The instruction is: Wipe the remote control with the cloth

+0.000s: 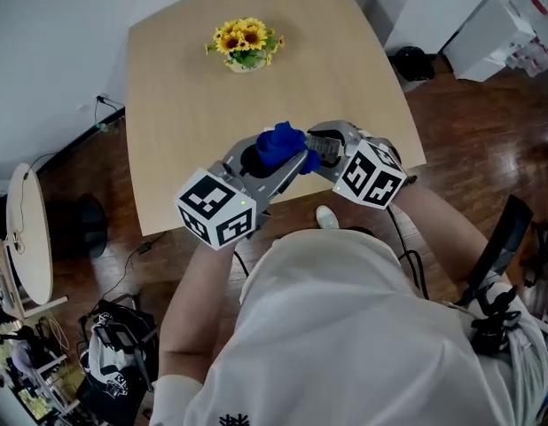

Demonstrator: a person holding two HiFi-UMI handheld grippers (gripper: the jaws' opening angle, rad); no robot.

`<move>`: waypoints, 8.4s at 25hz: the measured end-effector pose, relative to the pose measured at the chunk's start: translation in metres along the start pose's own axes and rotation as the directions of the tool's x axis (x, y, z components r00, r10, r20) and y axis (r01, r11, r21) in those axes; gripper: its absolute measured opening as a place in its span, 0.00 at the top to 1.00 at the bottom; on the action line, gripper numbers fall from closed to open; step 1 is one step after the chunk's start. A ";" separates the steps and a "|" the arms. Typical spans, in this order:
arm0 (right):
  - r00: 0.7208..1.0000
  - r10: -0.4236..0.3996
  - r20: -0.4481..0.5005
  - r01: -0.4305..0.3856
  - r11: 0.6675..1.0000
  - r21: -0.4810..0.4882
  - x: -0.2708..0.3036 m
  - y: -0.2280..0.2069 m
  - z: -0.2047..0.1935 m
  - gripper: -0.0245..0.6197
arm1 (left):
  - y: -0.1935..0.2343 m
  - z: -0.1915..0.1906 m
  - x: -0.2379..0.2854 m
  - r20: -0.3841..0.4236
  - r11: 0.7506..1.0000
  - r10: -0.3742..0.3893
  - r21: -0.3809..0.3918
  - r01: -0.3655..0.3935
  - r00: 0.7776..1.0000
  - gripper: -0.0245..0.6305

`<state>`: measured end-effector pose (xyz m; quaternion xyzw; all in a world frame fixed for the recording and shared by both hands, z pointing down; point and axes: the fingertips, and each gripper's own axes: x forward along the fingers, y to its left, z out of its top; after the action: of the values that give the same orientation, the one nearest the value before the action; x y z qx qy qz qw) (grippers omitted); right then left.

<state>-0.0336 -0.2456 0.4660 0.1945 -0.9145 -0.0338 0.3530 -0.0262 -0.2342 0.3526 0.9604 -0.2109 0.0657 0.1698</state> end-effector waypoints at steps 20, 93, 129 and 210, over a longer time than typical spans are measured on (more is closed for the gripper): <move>1.000 -0.008 -0.016 0.008 0.999 0.033 -0.018 0.007 0.003 0.62 | 0.038 -0.033 0.004 -0.213 0.984 0.136 0.141 -0.107 0.968 0.74; 0.995 0.006 0.101 -0.013 0.997 0.073 0.016 -0.003 0.045 0.63 | 0.084 -0.020 -0.039 -0.208 0.975 0.216 0.102 -0.198 0.954 0.74; 0.963 0.124 -0.240 -0.076 0.976 0.203 0.188 -0.051 -0.150 0.63 | 0.015 -0.055 -0.149 0.003 0.849 0.475 -0.267 -0.457 0.880 0.74; 0.920 -0.367 -0.134 0.391 0.876 0.283 -0.208 0.244 -0.120 0.58 | -0.276 -0.155 -0.159 0.021 0.987 0.112 -0.119 -0.109 0.993 0.74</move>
<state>0.1051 0.0678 0.4729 0.4230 -0.8388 0.0463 0.3397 -0.0602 0.1168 0.3834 0.9364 -0.2697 0.0492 0.2192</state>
